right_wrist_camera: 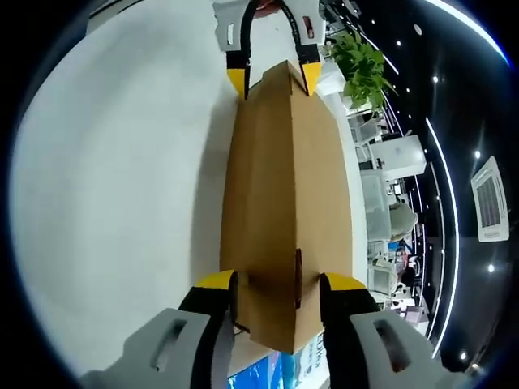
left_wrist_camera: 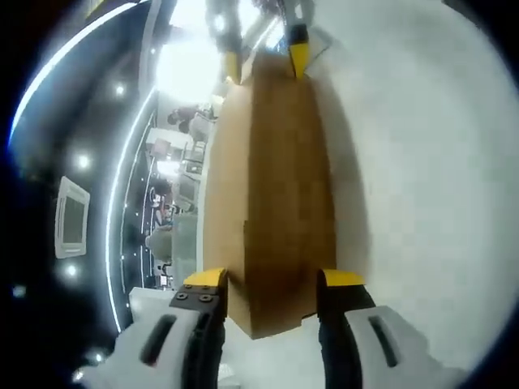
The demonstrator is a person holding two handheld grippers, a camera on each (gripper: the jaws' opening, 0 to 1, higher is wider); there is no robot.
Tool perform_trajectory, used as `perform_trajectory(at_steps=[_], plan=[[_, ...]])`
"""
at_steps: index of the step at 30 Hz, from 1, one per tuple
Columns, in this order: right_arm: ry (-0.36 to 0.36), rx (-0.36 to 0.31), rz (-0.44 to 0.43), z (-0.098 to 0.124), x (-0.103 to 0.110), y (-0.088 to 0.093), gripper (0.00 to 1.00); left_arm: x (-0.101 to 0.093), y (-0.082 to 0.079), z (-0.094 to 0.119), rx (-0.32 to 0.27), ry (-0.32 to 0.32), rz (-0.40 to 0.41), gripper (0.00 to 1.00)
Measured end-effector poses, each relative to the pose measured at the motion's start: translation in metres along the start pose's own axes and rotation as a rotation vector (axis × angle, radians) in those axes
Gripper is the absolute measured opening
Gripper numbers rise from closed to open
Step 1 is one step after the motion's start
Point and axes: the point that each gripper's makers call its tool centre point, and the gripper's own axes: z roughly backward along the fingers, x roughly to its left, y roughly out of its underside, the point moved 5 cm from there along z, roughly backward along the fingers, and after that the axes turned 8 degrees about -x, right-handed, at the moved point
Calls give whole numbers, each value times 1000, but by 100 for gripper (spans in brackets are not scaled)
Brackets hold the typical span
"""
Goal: Operate the shoe box by opening the lid, removing the specified soft item, and placing it in the target area until the item is outside and the box remains undamaged.
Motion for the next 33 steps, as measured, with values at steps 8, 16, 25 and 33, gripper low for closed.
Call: perform_trajectory(at_steps=[8, 16, 25, 33], plan=[[9, -2, -74, 2, -3, -1, 33, 3, -6, 1, -11, 10, 47, 35], [-1, -8, -70, 6, -1, 2, 31, 1, -11, 6, -36, 20, 68, 34], [-3, -26, -64, 22, 11, 1, 31, -8, -21, 20, -41, 47, 66, 34], [-8, -42, -55, 30, 16, 0, 31, -13, -27, 25, -28, 52, 58, 34]])
